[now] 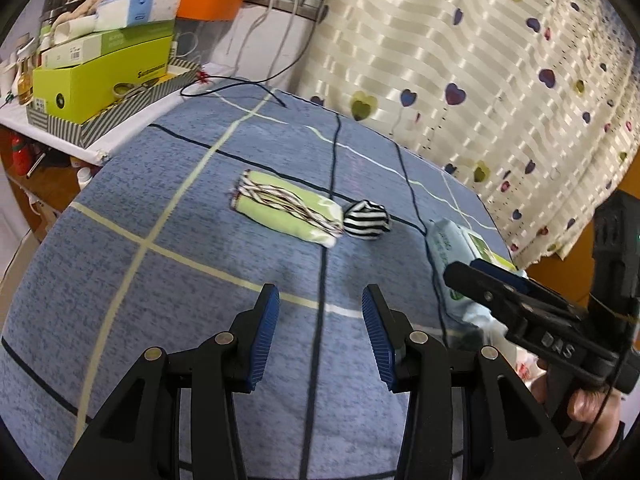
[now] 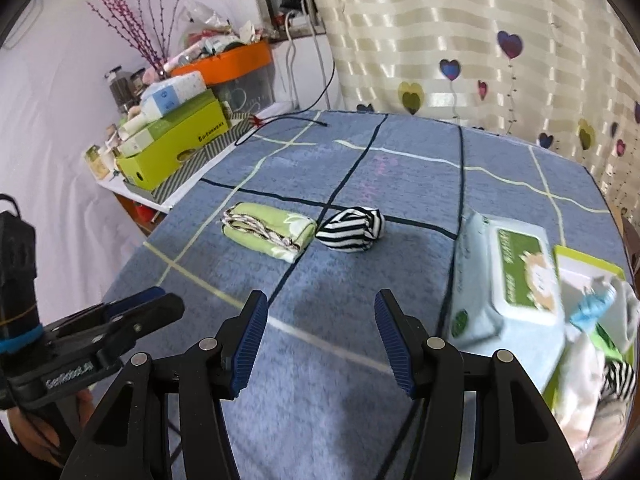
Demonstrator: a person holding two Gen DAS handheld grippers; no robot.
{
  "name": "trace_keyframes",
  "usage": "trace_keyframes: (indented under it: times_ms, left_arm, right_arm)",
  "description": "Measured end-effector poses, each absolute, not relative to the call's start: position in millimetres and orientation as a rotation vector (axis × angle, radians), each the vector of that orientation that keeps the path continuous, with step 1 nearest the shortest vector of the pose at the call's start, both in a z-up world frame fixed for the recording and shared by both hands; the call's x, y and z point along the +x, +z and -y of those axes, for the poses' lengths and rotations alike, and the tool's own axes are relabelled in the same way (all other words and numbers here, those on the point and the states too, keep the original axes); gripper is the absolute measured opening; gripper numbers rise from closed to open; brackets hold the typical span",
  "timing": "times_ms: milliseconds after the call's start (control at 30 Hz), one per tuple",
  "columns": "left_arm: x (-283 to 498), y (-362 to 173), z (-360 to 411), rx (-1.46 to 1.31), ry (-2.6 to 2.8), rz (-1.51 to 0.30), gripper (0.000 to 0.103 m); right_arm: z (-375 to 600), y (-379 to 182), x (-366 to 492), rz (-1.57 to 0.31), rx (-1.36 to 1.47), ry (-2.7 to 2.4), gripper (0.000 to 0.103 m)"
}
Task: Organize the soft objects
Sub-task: 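Move both tools toward the striped sock and rolled green towel, then close the right tool on the black-and-white striped sock and lift it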
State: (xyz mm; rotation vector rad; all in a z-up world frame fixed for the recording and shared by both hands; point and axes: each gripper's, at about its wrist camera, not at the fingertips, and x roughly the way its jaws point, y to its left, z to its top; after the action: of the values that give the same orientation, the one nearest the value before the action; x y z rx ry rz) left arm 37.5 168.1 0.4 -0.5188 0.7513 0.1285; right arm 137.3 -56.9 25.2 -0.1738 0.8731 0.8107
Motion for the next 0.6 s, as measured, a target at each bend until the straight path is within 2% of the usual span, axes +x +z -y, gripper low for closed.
trace_keyframes:
  times_ms: [600]
  left_arm:
    - [52, -17, -206, -0.584, 0.175, -0.758, 0.045]
  right_arm:
    - [-13, -34, 243, -1.024, -0.101, 0.668, 0.060]
